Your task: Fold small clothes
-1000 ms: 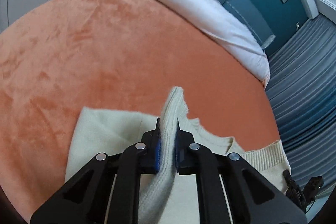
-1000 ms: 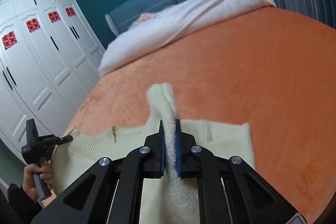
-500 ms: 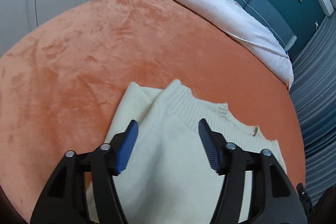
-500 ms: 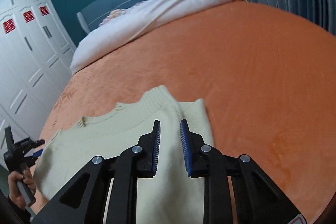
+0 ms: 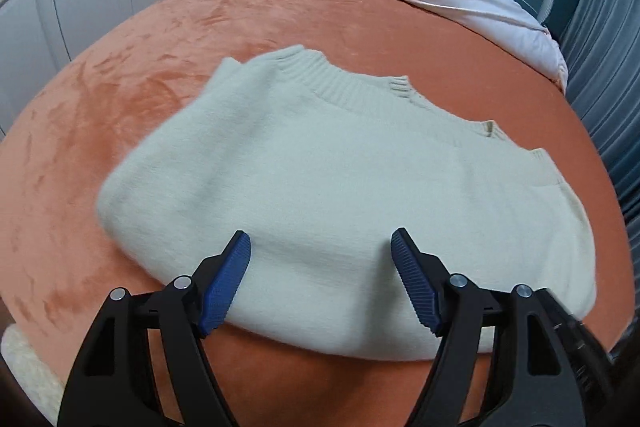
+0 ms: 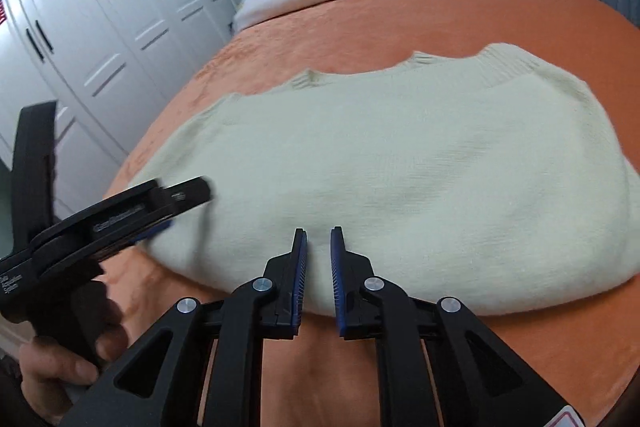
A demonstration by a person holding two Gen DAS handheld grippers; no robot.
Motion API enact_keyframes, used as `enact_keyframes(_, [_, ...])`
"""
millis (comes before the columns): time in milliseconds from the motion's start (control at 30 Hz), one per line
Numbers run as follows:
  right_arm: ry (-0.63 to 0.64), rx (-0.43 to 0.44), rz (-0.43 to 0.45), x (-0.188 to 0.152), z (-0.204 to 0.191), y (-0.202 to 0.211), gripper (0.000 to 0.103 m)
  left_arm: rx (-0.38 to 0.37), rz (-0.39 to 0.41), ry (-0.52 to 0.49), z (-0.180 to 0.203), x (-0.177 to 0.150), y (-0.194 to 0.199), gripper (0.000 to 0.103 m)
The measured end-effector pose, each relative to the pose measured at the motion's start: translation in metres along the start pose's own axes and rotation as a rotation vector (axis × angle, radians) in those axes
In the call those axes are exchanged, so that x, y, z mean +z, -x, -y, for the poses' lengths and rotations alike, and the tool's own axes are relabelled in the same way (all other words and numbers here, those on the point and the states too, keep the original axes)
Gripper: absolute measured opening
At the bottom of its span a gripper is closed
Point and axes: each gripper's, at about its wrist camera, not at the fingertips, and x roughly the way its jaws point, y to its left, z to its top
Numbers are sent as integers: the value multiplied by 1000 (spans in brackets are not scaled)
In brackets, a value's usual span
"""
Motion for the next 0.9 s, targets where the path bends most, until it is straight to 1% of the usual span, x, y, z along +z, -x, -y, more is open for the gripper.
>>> enact_keyframes(33, [-48, -32, 21, -2, 20, 10, 9, 29, 2, 1, -11, 1, 2, 71])
enact_keyframes(100, [-151, -149, 55, -4, 78, 30, 9, 53, -7, 18, -32, -1, 3, 71])
enact_keyframes(133, [-200, -191, 59, -6, 103, 37, 5, 54, -18, 41, -43, -2, 1, 71])
enact_keyframes(167, [-247, -191, 55, -10, 125, 41, 0, 39, -25, 58, -49, -5, 0, 71])
enact_keyframes(200, [-298, -141, 40, -14, 143, 43, 0, 31, -26, 64, -51, -7, -1, 71])
enact_keyframes(233, [-314, -119, 35, -14, 148, 46, 0, 41, -25, 60, -50, -10, 0, 71])
enact_keyframes(267, [-294, -151, 36, -12, 142, 49, 0, 58, -22, 49, -46, -12, 1, 71])
enact_keyframes(300, [-244, -226, 39, -7, 130, 53, 4, 73, -22, 43, -42, -13, 2, 74])
enact_keyframes(333, [-206, -224, 65, -2, 118, 57, 11, 78, -23, 48, -39, -14, 2, 80])
enact_keyframes(400, [-179, -169, 114, 7, 105, 65, 11, 70, -32, 76, -37, -14, 2, 84])
enact_keyframes(467, [-145, -181, 120, 16, 98, 60, 11, 76, -44, 93, -36, -15, 1, 85])
enact_keyframes(500, [-138, -199, 101, 20, 101, 51, 11, 79, -45, 94, -36, -15, 1, 85])
enact_keyframes(533, [-145, -219, 81, 17, 107, 45, 7, 80, -46, 93, -36, -14, 1, 85])
enact_keyframes(567, [-171, -245, 48, 18, 120, 34, 0, 79, -49, 90, -36, -14, 1, 85])
enact_keyframes(600, [-199, -224, 34, 16, 129, 32, 0, 78, -50, 89, -36, -14, 2, 85])
enact_keyframes(633, [-230, -199, 46, 14, 137, 39, 0, 76, -52, 88, -36, -14, 2, 85])
enact_keyframes(667, [-244, -197, 72, 14, 134, 49, 0, 74, -52, 87, -37, -15, 2, 85])
enact_keyframes(700, [-233, -207, 94, 8, 126, 61, 3, 75, -52, 87, -37, -16, 2, 85])
enact_keyframes(733, [-208, -211, 113, 7, 118, 68, 11, 76, -53, 86, -37, -16, 1, 85])
enact_keyframes(767, [-186, -212, 118, 6, 113, 71, 12, 78, -52, 87, -37, -17, 0, 85])
enact_keyframes(833, [-129, -239, 86, 3, 110, 60, 12, 84, -52, 89, -36, -17, -1, 86])
enact_keyframes(867, [-125, -266, 44, 0, 116, 47, 12, 86, -52, 90, -36, -16, -1, 86])
enact_keyframes(900, [-144, -257, 12, -1, 125, 34, 10, 86, -54, 92, -35, -16, -1, 86])
